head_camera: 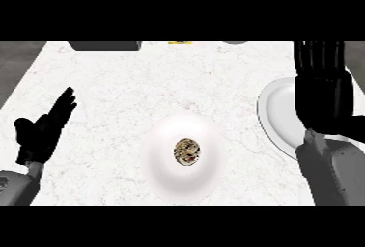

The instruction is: Pick the cupcake from the plate and place it in the plate

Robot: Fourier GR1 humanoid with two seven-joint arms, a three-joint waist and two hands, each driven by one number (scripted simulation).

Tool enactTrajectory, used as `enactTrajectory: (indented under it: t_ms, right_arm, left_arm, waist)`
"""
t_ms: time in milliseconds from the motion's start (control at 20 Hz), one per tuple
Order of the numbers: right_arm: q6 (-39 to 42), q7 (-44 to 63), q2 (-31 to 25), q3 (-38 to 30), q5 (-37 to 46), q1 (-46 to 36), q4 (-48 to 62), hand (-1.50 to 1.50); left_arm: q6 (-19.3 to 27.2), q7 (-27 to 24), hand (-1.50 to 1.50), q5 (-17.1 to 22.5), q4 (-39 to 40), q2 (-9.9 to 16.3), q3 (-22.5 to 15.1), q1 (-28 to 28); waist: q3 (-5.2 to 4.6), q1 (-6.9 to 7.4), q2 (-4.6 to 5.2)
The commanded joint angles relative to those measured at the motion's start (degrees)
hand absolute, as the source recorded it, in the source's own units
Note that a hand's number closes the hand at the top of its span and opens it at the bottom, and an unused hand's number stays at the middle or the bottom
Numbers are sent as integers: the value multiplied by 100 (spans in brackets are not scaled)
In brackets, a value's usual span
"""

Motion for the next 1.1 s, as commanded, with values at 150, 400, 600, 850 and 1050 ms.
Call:
enactTrajectory:
  t_ms: [150,400,600,850,1050]
  right_arm:
    - [-975,957,-622,92,1086,200,-136,150]
    - [-2291,1544,-1342,-23,2740,1090,618,150]
    - [-3565,1337,-253,660,3541,1991,-303,-150]
    - [-3710,2086,-207,1709,4781,2859,-1373,-150]
    - [-2919,3417,-683,1929,5655,2856,-1523,-150]
  left_arm:
    - [311,266,0,176,31,-680,-166,569]
    - [285,451,0,519,10,-1100,-264,842]
    - [325,619,0,440,-193,-1206,-403,884]
    - [297,613,0,311,-63,-1378,-376,808]
    - [354,623,0,268,-284,-1425,-395,929]
  waist:
    - [-99,-109,246]
    - [-141,-389,224]
    - [-88,-211,230]
    - [-92,-171,251]
    - [-104,-102,257]
